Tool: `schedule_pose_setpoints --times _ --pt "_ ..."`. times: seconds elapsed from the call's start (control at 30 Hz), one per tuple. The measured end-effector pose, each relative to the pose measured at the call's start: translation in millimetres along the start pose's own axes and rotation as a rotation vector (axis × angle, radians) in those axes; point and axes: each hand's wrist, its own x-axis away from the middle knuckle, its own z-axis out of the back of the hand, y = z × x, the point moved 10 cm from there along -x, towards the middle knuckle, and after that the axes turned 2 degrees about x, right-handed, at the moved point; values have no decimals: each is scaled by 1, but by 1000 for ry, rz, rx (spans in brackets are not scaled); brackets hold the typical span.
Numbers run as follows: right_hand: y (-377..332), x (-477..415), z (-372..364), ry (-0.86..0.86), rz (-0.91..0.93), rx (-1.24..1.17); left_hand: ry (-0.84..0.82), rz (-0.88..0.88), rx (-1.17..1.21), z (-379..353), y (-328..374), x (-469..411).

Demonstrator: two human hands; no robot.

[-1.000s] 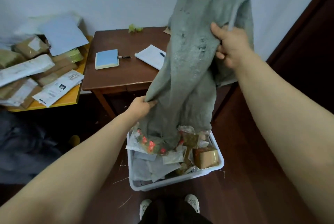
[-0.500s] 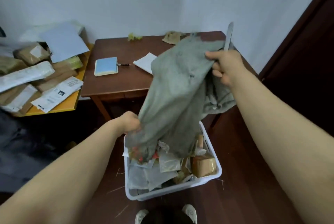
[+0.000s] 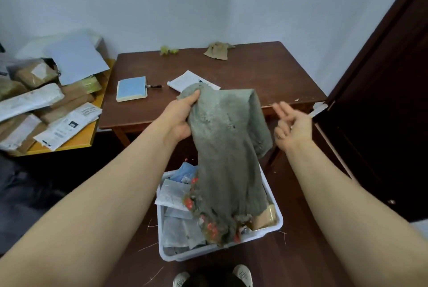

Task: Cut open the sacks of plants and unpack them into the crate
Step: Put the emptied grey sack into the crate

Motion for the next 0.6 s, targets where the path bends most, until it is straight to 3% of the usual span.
schedule_pose_setpoints --times 0.07,0.13,0.2,0.33,0.37,0.43,0.5,0.57,0.6 --pt "9 -6 18 85 91 334 -33 29 -13 -3 3 2" --pt "28 -8 -6 -80 121 627 -100 66 -47 -13 -1 7" --pt "50 -13 -27 -194 112 752 -142 94 -84 -22 -5 11" --pt "25 -38 -3 88 192 863 -160 117 -217 -6 15 17" --pt "10 -40 8 174 205 880 -115 110 -305 9 26 19" --pt "-24 -42 22 302 268 925 154 23 -671 53 54 20" --pt "-57 -41 9 316 337 933 414 -107 -1071 82 86 22" --pt "-89 -28 -26 285 471 852 427 -199 -1133 81 100 22" --pt "-102 -19 -41 275 556 802 370 -236 -1043 77 102 21"
